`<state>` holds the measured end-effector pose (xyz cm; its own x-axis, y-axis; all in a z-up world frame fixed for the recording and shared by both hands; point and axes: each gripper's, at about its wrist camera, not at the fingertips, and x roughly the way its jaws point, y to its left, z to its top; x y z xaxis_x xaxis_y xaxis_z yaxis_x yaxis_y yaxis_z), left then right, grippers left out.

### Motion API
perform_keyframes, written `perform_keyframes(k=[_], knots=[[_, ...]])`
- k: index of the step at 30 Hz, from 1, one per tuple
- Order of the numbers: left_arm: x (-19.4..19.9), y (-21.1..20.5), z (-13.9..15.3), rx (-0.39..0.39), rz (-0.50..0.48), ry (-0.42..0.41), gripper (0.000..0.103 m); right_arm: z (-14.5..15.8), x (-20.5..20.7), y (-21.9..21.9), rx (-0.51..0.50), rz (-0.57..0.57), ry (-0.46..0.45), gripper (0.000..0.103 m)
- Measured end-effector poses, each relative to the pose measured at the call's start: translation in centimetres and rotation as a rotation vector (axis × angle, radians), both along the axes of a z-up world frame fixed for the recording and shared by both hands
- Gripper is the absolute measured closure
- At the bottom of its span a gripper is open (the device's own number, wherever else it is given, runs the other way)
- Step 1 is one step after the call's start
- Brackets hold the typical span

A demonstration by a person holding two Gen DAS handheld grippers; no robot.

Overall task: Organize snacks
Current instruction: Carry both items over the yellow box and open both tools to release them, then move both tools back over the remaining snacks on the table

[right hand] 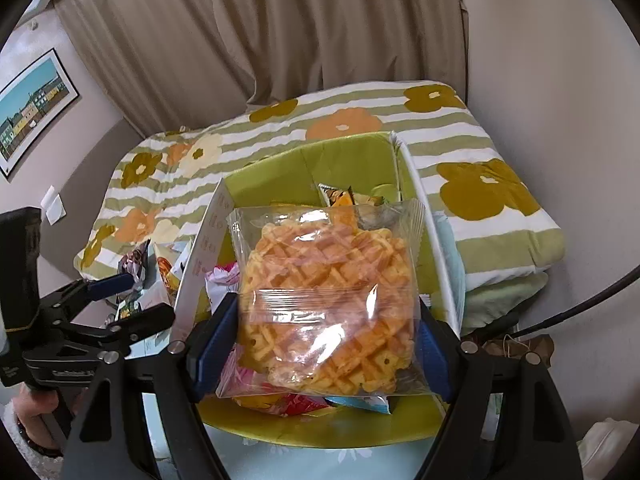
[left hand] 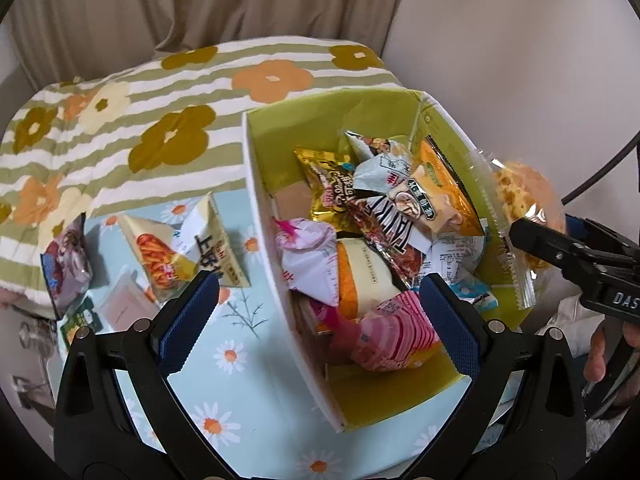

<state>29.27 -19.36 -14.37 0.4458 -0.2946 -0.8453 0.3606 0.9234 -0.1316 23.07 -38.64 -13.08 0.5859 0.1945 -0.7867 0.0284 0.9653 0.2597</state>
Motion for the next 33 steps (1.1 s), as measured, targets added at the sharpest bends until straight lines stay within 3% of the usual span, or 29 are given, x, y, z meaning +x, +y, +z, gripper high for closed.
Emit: perform_keyframes(k=[4,7,8,20,26,33], knots=[[-0.1,0.4,0.5,-0.004,0.015,-0.012,0.003,-0.6,0.4,0.4,-0.018,-0.005,0.008,0.022],[-0.3,0.7,0.7,-0.012,0.021,-0.019,0.003,-1.0,0.1,0.5,-0.028,-0.014,-0.016,0.005],[-0.3,0.8,0.7,-0.013,0.022,-0.019,0.003,-0.9,-0.1,0.5,-0.033,-0.02,-0.027,0.004],[-2.1,0.9,0.0,-0.021,0.042,-0.002,0.003,0.2,-1.9,-0.2,-0.056,-0.025,-0.076,0.003],[-3.6,1.7,1.0,-0.023,0.068,-0.031,0.003,1.3,-2.6,0.3,-0.036,0.027,-0.098,0.003],[-6.2,5.2,2.2,-0.013,0.176,-0.063,0.003,3.0,-3.4,3.1,-0.072,0.146,-0.163,0.003]])
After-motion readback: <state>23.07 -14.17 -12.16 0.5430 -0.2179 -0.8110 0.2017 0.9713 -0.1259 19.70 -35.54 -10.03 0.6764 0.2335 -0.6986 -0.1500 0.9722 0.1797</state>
